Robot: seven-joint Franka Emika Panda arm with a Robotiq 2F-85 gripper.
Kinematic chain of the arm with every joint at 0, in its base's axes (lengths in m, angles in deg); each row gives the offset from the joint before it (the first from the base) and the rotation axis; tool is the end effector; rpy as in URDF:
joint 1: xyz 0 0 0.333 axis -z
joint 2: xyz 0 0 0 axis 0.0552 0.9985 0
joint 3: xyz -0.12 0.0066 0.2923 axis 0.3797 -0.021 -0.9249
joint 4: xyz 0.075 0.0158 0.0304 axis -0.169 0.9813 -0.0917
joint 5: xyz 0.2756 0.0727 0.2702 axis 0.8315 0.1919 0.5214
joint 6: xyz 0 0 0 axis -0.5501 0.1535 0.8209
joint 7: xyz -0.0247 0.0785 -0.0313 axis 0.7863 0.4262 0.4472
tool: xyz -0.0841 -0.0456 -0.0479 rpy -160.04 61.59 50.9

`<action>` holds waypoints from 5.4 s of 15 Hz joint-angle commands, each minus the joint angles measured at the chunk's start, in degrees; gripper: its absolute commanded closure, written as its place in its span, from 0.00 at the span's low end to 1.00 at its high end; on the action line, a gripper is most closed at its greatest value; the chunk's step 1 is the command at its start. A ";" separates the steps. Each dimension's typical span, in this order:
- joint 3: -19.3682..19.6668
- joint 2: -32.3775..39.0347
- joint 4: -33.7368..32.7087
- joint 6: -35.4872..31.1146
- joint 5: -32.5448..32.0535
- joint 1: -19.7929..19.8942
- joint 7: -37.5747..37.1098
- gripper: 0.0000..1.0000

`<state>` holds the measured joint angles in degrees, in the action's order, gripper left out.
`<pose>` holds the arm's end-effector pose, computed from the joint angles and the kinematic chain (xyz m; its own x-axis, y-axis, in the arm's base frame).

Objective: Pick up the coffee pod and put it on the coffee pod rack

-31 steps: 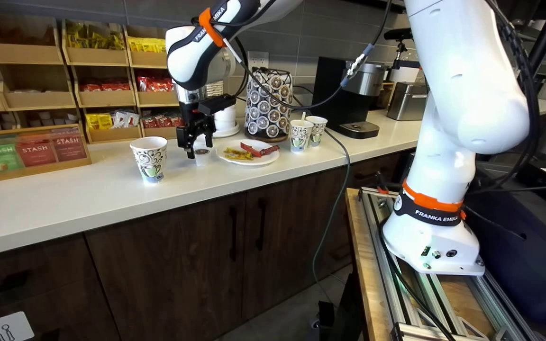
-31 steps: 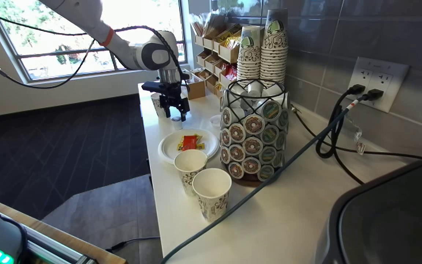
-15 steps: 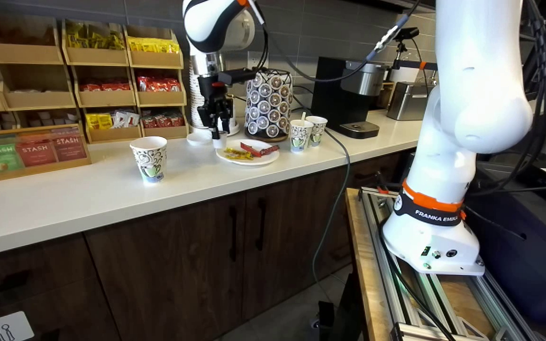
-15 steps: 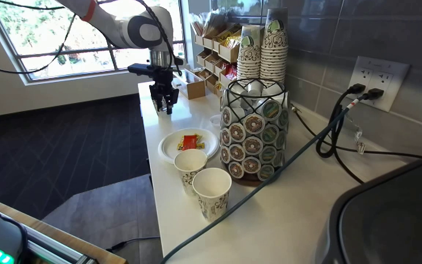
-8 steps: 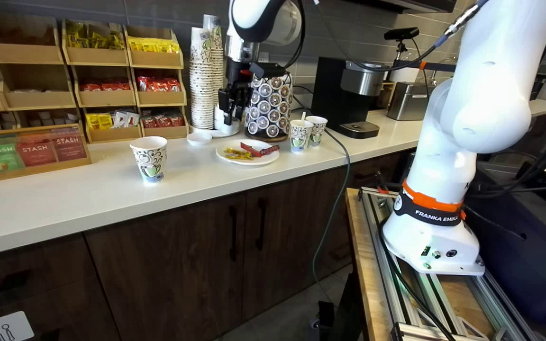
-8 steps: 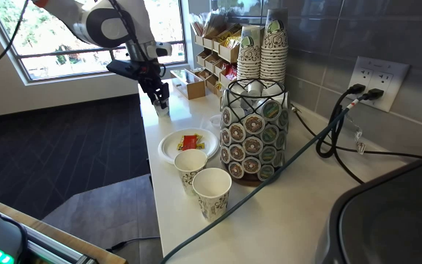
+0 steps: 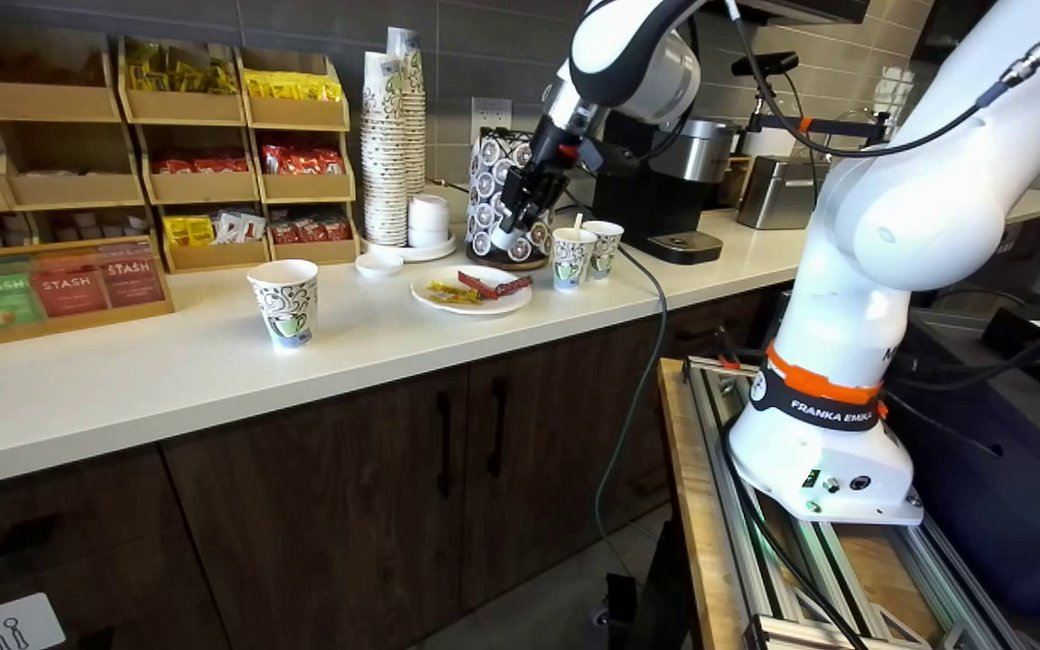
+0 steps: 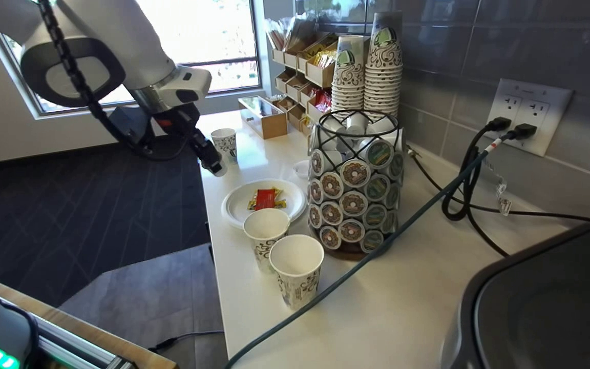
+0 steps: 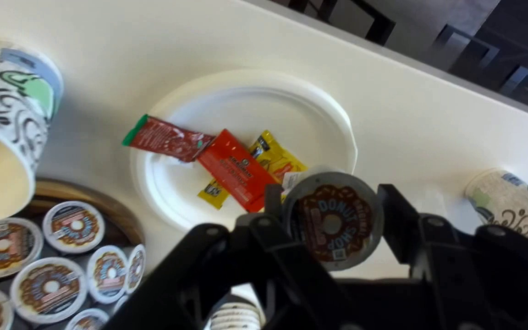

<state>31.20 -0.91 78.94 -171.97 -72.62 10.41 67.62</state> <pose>0.3431 -0.2046 0.3634 0.8254 -0.4288 0.3672 -0.4082 -0.9026 -0.1365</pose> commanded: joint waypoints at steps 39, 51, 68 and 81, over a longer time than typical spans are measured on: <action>44.07 -6.73 -11.44 -7.97 -6.80 -14.76 33.10 0.71; 49.25 -8.67 -13.95 -8.90 -4.73 -19.09 29.93 0.71; 57.92 -11.41 -13.31 -17.68 -6.02 -30.52 21.72 0.71; 64.42 -11.97 -13.59 -25.84 -10.35 -37.21 17.80 0.71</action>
<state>92.97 -11.83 65.41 -195.68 -80.29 -24.63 87.82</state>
